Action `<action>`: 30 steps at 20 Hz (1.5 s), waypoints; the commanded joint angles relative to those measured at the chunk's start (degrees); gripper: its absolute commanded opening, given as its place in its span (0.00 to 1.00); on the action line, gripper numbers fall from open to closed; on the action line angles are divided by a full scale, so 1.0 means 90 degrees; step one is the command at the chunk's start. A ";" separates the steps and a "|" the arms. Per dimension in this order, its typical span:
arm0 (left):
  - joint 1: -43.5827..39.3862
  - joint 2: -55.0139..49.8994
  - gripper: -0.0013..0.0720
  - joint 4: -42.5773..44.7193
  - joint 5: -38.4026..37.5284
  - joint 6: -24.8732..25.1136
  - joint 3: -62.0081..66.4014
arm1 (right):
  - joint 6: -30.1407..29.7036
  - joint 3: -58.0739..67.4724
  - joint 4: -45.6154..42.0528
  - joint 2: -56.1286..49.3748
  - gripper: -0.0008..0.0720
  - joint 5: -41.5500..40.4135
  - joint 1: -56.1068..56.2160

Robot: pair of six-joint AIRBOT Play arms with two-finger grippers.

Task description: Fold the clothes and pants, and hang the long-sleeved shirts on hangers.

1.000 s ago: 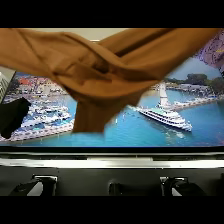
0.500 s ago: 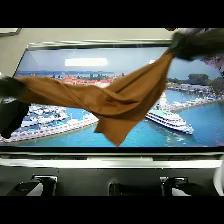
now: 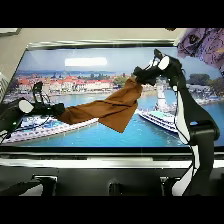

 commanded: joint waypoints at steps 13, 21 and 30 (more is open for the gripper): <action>-0.0019 -0.0219 0.04 -0.0151 -0.0430 -0.0022 -0.0102 | -0.2565 -0.3189 0.1634 0.2380 0.56 0.1831 -0.2050; 0.0000 -0.0219 0.04 -0.0369 -0.0437 -0.0019 -0.0102 | -0.3325 -0.6288 0.2667 0.2613 0.64 -0.0459 -0.0901; 0.0000 -0.0219 0.04 -0.0369 -0.0437 -0.0019 -0.0102 | -0.3327 -0.6331 0.3475 0.2208 0.64 -0.1858 -0.0260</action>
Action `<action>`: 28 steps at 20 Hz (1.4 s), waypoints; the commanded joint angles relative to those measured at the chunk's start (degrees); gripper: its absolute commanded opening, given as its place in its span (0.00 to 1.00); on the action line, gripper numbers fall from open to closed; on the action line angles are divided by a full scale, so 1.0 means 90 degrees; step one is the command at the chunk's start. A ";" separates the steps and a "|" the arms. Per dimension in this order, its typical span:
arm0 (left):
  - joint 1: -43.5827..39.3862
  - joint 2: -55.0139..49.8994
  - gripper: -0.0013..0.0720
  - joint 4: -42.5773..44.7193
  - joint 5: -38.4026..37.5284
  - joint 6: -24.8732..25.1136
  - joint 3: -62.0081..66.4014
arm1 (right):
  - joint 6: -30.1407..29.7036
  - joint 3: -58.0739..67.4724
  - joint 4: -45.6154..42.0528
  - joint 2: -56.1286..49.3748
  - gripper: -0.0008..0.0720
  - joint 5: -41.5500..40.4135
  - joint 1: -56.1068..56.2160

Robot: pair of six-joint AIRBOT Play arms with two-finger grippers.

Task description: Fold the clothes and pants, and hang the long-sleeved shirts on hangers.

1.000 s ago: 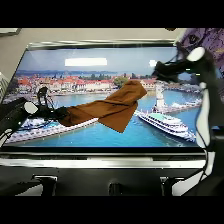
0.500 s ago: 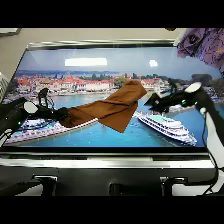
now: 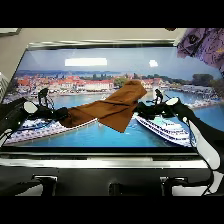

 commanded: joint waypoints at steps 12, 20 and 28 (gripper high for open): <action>0.0289 0.0019 0.04 0.0104 -0.0410 0.0148 0.1008 | -0.0588 0.1634 -0.0216 0.0743 0.05 -0.0364 0.0617; 0.0571 0.0903 0.04 0.1343 -0.2030 0.0425 0.5345 | 0.1372 0.6178 -0.4158 0.2637 0.05 0.0294 0.0617; 0.0568 0.3172 0.04 0.1783 -0.3903 0.0019 0.5984 | 0.2722 0.6722 -0.4920 0.4826 0.05 0.1129 0.0617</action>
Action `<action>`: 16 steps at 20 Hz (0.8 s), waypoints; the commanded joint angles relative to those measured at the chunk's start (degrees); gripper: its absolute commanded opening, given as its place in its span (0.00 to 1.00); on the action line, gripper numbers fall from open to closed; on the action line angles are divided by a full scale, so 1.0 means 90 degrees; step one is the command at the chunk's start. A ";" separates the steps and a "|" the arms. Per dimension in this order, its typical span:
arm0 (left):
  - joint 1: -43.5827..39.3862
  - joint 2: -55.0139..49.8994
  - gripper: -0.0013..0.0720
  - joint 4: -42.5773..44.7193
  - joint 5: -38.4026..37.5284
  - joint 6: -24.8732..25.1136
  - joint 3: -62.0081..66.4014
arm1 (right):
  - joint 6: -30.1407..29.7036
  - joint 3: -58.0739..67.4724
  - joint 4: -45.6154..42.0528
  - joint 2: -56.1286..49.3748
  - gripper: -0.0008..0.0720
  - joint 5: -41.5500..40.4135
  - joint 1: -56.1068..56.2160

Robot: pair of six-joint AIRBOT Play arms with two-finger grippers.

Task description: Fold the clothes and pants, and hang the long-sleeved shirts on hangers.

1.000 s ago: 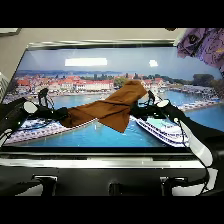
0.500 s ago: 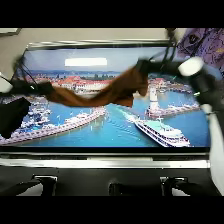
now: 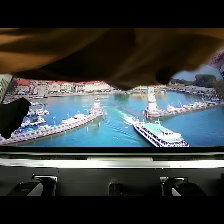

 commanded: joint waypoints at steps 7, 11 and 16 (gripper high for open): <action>-0.0005 0.0855 0.04 -0.0440 -0.0908 -0.0712 -0.1481 | 0.1248 -0.0129 -0.0410 -0.0962 0.05 0.0889 0.0002; -0.0005 0.0500 0.04 -0.0923 0.0301 -0.1076 -0.4027 | 0.1358 -0.0219 -0.0083 -0.2990 0.05 0.1319 0.0005; -0.0005 -0.0707 0.04 -0.0940 0.2849 -0.1326 -0.6433 | 0.1358 -0.0219 0.0852 -0.5731 0.05 0.0223 0.0005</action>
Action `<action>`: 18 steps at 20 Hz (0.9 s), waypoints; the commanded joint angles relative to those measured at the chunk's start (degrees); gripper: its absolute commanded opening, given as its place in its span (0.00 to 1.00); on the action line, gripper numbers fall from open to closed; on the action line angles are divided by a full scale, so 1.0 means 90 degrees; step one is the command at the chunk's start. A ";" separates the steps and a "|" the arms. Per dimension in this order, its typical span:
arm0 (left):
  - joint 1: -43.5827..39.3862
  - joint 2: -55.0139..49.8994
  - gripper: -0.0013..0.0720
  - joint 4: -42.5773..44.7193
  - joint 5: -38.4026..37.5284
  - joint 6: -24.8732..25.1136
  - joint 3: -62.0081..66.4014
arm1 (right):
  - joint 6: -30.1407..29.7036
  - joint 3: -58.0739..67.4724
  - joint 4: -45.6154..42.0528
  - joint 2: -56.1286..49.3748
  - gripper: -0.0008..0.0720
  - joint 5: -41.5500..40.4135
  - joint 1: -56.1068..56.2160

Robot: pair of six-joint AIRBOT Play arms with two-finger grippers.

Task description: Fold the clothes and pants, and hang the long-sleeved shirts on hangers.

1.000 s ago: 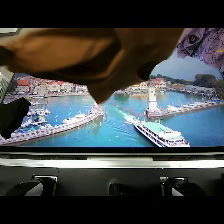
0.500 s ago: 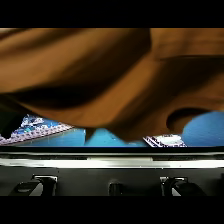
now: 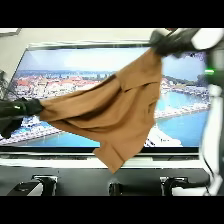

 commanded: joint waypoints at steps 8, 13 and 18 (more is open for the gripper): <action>0.0044 -0.3062 0.25 -0.0255 0.1923 -0.0163 -0.0255 | 0.0017 -0.0005 0.1989 -0.2980 0.05 -0.1804 0.0010; 0.0991 -0.2591 1.00 -0.0250 0.0685 0.0117 0.0811 | -0.0100 -0.0005 0.1763 -0.2798 0.19 -0.1491 0.0002; 0.2533 -0.1321 1.00 -0.0262 -0.0289 0.0678 0.0602 | -0.0959 -0.0005 0.1399 -0.1858 0.59 0.0491 -0.0568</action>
